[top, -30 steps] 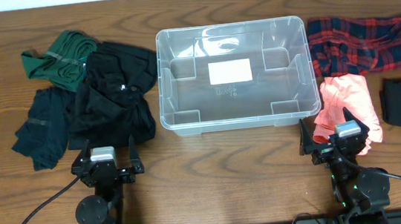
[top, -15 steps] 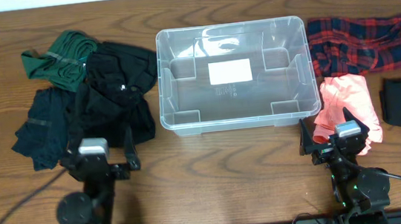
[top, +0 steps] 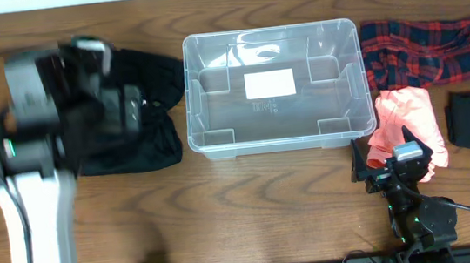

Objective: Pack container
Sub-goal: 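Reach the left gripper to the black clothes pile and grasp it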

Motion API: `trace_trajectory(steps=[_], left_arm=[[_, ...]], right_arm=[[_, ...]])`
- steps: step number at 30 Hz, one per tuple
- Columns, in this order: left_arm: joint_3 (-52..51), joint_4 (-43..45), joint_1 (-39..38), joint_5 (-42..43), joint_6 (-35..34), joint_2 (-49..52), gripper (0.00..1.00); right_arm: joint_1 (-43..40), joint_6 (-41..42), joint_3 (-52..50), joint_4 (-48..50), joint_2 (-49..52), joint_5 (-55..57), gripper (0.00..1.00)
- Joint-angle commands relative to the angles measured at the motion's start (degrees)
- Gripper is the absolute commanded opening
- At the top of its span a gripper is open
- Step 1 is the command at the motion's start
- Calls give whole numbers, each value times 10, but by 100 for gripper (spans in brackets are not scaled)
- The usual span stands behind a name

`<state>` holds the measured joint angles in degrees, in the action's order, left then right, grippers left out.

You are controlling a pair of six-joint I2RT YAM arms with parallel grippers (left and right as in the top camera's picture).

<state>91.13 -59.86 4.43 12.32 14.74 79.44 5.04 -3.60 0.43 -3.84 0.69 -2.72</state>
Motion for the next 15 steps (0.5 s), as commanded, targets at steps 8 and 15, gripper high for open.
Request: trace_trajectory(steps=[8, 15], left_arm=[[71, 25, 38, -33, 24, 127, 98], [56, 19, 76, -87, 24, 196, 98]], right_arm=[[-5, -3, -1, -2, -3, 3, 99], [-5, -3, -1, -2, -3, 3, 99]])
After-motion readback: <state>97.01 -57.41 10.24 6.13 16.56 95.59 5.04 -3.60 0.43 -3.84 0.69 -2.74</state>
